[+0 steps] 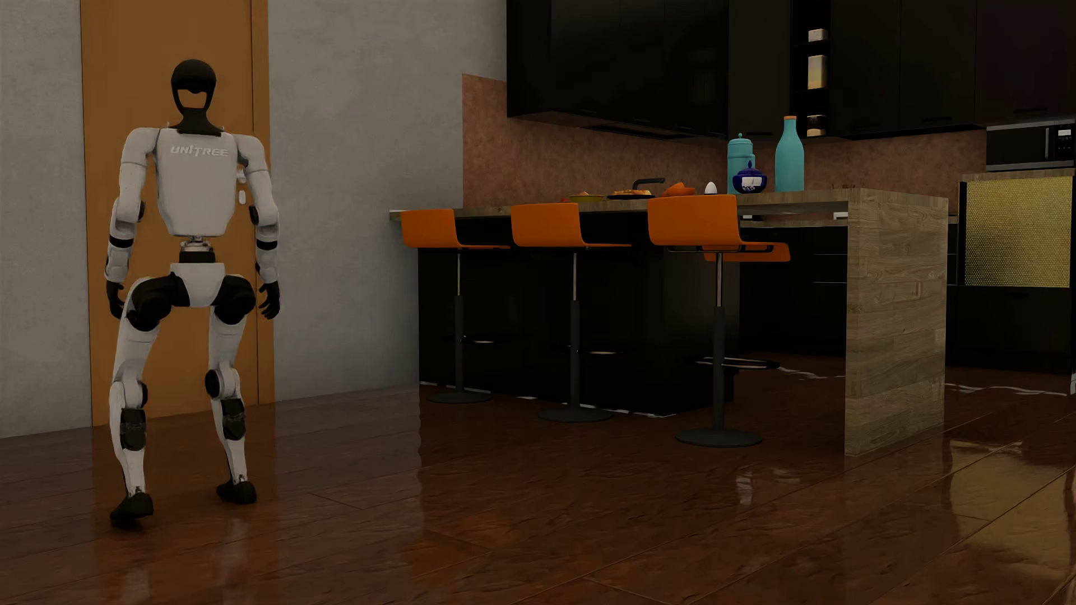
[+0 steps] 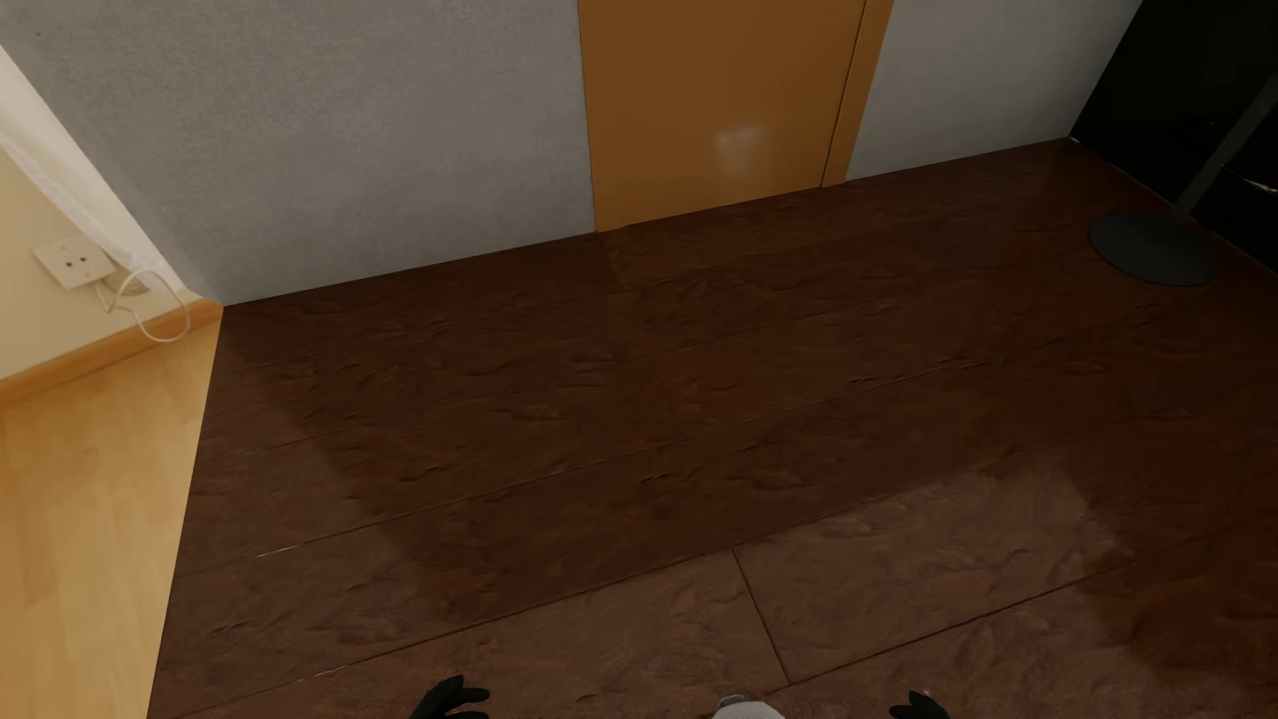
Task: Turn back
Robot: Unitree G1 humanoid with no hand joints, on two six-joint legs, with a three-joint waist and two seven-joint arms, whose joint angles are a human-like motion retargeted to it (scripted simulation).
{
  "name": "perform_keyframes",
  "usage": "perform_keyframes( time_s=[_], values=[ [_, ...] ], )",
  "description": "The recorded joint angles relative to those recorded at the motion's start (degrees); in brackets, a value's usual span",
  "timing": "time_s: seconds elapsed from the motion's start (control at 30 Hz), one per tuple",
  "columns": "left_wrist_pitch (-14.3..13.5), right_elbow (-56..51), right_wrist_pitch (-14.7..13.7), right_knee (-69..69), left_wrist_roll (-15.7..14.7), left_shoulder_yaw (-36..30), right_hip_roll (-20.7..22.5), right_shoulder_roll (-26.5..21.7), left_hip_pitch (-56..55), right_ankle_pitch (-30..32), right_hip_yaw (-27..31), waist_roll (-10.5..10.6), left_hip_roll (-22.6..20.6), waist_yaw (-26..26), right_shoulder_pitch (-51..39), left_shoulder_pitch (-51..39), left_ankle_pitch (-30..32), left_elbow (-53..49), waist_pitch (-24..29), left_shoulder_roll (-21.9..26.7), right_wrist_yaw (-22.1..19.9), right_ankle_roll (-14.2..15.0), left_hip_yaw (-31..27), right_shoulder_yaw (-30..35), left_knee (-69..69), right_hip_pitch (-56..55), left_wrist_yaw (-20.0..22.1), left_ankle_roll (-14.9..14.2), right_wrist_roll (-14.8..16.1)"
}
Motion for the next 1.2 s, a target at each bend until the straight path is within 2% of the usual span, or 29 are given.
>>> perform_keyframes(
  time_s=[0.03,0.07,0.1,0.17,0.2,0.23,0.3,0.33,0.37,0.43,0.47,0.5,0.53,0.57,0.6,0.63,0.67,0.73,0.77,0.8,0.83,0.87,0.9,0.93,0.97,1.03,1.13,1.17,1.2],
  values=[
    [1.3,-0.3,-0.6,-2.9,0.1,3.3,1.5,0.5,0.3,2.0,1.3,1.6,-2.0,-0.7,0.8,1.4,-3.3,-0.5,0.1,0.5,-1.1,0.4,-1.9,0.0,-4.1,0.3,-1.4,3.4,0.1],
    [1.7,-1.9,-0.7,-3.2,0.4,5.6,1.7,1.3,2.8,1.0,1.3,2.4,-3.1,-3.4,2.0,3.0,-7.6,1.8,-0.6,1.6,-2.0,1.2,-2.1,-0.2,-13.1,-0.5,-2.0,-3.0,0.7],
    [2.3,-2.1,-0.5,-0.2,0.8,4.6,-0.4,1.8,4.8,-3.5,-0.3,0.9,-3.3,-5.8,3.0,1.8,-6.5,3.7,-0.3,2.6,-2.3,1.9,0.3,-0.1,-15.5,-0.5,-1.3,-8.1,1.7],
    [2.4,-1.8,1.8,4.6,3.5,2.9,-2.8,1.7,5.6,-8.4,-2.6,-2.1,-2.5,-4.3,3.8,-2.5,-7.1,0.6,0.0,1.0,-0.3,3.6,4.0,-1.5,-14.5,1.9,0.4,-8.3,1.9],
    [1.5,0.4,2.2,3.9,5.1,0.8,-1.6,0.8,3.8,-6.4,-2.9,-2.0,-0.9,-2.1,2.6,-4.6,-6.2,-0.5,1.1,-0.9,1.0,0.9,4.3,-1.5,-9.5,2.3,0.6,-7.2,1.3],
    [0.1,0.5,2.1,2.9,5.8,0.2,-0.2,0.0,1.6,-5.5,-2.1,-1.9,-0.8,-1.3,1.8,-3.9,-3.8,-0.8,1.0,-1.9,1.9,-2.2,3.2,-2.0,-5.4,2.2,-0.1,-4.2,0.7],
    [-2.1,-1.9,0.0,-2.1,4.2,1.8,2.5,-0.9,3.0,-2.0,0.7,0.0,-3.3,-3.8,1.1,-0.8,-8.1,3.2,-0.9,0.1,2.1,-1.1,-1.0,-1.1,-12.8,2.3,-2.3,6.8,0.3],
    [-1.7,-2.4,-1.4,-4.0,2.2,4.0,2.5,0.1,5.3,-1.2,1.2,-0.1,-3.2,-5.2,2.2,-1.2,-6.6,3.8,-1.4,1.6,1.4,-0.6,-1.0,-0.4,-17.1,2.6,-2.6,-5.7,0.7],
    [-1.0,-2.6,-1.5,-3.7,0.4,4.8,0.7,2.3,6.9,-2.2,0.4,-0.9,-3.2,-6.3,2.8,-2.2,-5.7,1.6,-1.4,1.4,0.9,0.0,1.1,-1.2,-19.1,2.3,-1.6,-7.7,1.3],
    [-1.0,-2.7,0.8,-0.4,-0.1,4.0,-2.6,1.9,7.7,-5.1,-2.9,-1.4,-1.8,-6.3,2.9,-3.9,-7.9,-0.3,-1.2,0.0,1.7,2.1,5.0,-1.4,-16.9,0.5,-0.3,-7.4,1.6],
    [-1.0,-2.2,2.2,1.2,0.8,3.1,-3.4,1.4,7.8,-4.2,-3.5,-1.9,-1.0,-5.6,2.2,-5.1,-9.3,0.3,-0.8,-0.8,2.2,2.9,6.4,-2.1,-14.3,0.0,0.3,-7.1,1.1],
    [-0.2,0.1,3.4,1.8,1.5,0.4,-3.1,1.1,5.8,-1.6,-3.3,-2.7,0.0,-3.7,-0.7,-6.1,-8.0,-1.8,0.7,-0.5,2.4,1.2,7.1,-1.9,-7.4,0.0,1.1,-6.4,0.3],
    [0.1,0.0,2.5,1.3,1.9,-0.8,-1.6,-0.2,1.1,-0.8,-2.2,-2.0,-0.5,-1.4,-1.1,-5.3,-2.0,-1.5,1.1,-2.0,2.2,-0.7,4.5,-1.2,1.0,-0.2,1.6,-3.3,-0.3],
    [0.3,-0.2,0.3,-0.7,1.9,-0.8,-0.2,-0.5,-1.4,0.5,-0.7,-1.1,-2.3,-0.6,-0.5,-2.2,1.9,-0.8,0.8,-1.5,1.5,0.6,1.0,-1.3,3.6,0.2,1.2,0.9,-0.7],
    [0.7,-0.8,-1.9,-3.2,1.7,2.7,1.3,1.0,-0.9,2.1,0.7,-0.2,-3.7,-1.4,0.9,0.7,-1.5,0.9,0.1,0.1,0.5,0.3,-2.2,-0.7,-3.0,0.6,-0.3,3.8,-0.6],
    [1.2,-1.3,-3.0,-3.3,1.1,4.6,1.9,1.0,1.8,0.8,0.6,0.9,-2.0,-3.5,2.3,2.6,-5.9,2.9,-0.5,1.0,-0.5,0.7,-2.0,0.8,-12.2,0.3,-1.1,-3.2,0.0],
    [2.3,-2.2,-2.0,1.8,0.6,5.4,0.0,1.9,4.0,-4.6,-0.8,-0.5,-0.8,-5.2,2.4,3.6,-5.6,3.3,-0.6,1.9,-1.1,2.0,1.5,0.4,-14.7,-0.6,-1.4,-9.0,0.7],
    [4.8,-1.6,0.2,6.6,2.0,4.1,-2.8,1.3,4.7,-9.8,-3.8,-2.5,0.5,-4.3,1.6,0.3,-6.8,-0.5,-1.4,0.7,-0.3,5.1,5.7,-1.0,-13.7,0.7,-1.7,-9.2,1.0],
    [4.5,-1.8,0.9,6.3,3.7,2.1,-3.3,-0.2,4.7,-7.9,-4.3,-3.0,1.2,-3.0,1.8,-1.1,-7.8,-2.1,-1.7,-0.6,0.7,4.6,6.9,-1.7,-12.6,0.9,-2.5,-9.4,0.6],
    [3.2,-0.2,0.6,6.7,5.3,1.7,-2.4,-0.8,4.3,-7.8,-4.0,-3.0,1.9,-1.8,1.5,-2.0,-8.4,-1.7,-1.7,-2.6,1.5,1.0,6.8,-2.3,-10.7,0.6,-3.3,-10.0,-0.1],
    [1.9,1.0,0.1,6.7,6.0,-0.8,-0.8,0.1,1.9,-7.3,-3.1,-2.6,1.6,-0.3,0.1,-2.9,-6.0,-1.2,-0.8,-3.9,1.7,-3.2,4.5,-2.5,-5.0,0.4,-3.7,-7.3,-0.7],
    [0.6,0.2,-0.9,5.5,5.5,-1.4,0.6,0.5,-0.9,-6.0,-1.7,-1.7,-0.1,-0.4,-0.2,-1.5,-3.1,-1.2,-0.8,-2.8,1.9,-1.4,1.2,-1.6,-1.0,0.0,-4.3,-1.7,-0.9],
    [-0.5,-0.4,-2.5,3.1,4.1,1.8,2.1,-0.7,-1.3,-4.3,-0.2,-0.2,-2.0,-1.9,0.2,1.2,-4.2,-0.3,-1.3,-1.2,1.9,-1.7,-1.4,0.0,-3.6,-0.1,-5.3,3.9,-0.6],
    [-0.9,-1.5,-3.1,0.8,1.9,3.9,3.1,0.1,1.3,-3.2,0.4,1.4,-2.1,-3.9,1.2,1.9,-7.7,2.5,-1.4,0.1,1.5,-1.5,-2.0,-0.5,-11.2,0.1,-5.2,0.2,0.1],
    [-0.6,-1.5,-2.8,0.6,0.0,4.4,2.4,2.2,4.6,-4.5,0.5,1.1,-1.6,-4.8,2.3,0.8,-6.9,4.0,-0.5,0.9,1.0,-0.9,-0.6,-0.3,-15.1,0.6,-4.1,-9.6,1.1],
    [0.9,-0.5,0.7,-0.1,-0.1,3.4,1.3,0.9,5.1,-1.2,-0.4,1.2,-0.2,-4.0,2.8,-3.3,-8.1,-0.1,0.9,-2.0,1.5,-0.2,2.2,0.7,-13.7,0.2,-1.2,-9.2,2.3],
    [0.5,-3.3,4.4,-3.4,2.9,2.9,3.6,2.1,5.0,1.6,1.7,0.7,1.2,-7.6,2.2,-5.1,-8.4,0.0,0.2,-1.5,1.4,-0.5,3.9,0.1,-14.7,-0.9,1.0,-9.1,1.7],
    [0.3,-3.6,4.0,-4.8,3.2,4.1,2.8,2.6,6.6,0.5,0.8,-0.3,1.5,-8.8,3.4,-5.4,-7.4,0.7,-0.1,-0.8,1.5,-0.6,5.5,0.3,-17.3,-0.4,1.3,-9.0,2.1],
    [-0.3,-3.5,3.6,-1.6,3.4,3.6,0.7,2.2,8.2,-4.9,-2.0,-1.6,1.8,-9.3,4.0,-5.8,-7.4,1.5,-0.1,-0.6,2.0,-0.6,7.0,-1.0,-18.2,-0.5,1.5,-9.0,2.7]
  ],
)
